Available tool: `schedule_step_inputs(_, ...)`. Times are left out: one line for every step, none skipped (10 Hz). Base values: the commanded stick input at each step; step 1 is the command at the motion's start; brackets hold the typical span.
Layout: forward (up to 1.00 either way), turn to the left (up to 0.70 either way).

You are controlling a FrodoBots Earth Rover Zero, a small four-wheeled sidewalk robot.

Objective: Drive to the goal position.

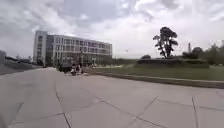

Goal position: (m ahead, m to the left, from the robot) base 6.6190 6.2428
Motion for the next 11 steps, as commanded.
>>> schedule_step_inputs(1.00,0.40)
schedule_step_inputs(1.00,0.40)
schedule_step_inputs(1.00,0.40)
schedule_step_inputs(1.00,0.40)
schedule_step_inputs(1.00,0.40)
schedule_step_inputs(1.00,0.40)
schedule_step_inputs(1.00,0.40)
schedule_step_inputs(1.00,0.40)
schedule_step_inputs(1.00,0.40)
schedule_step_inputs(1.00,0.40)
schedule_step_inputs(1.00,0.40)
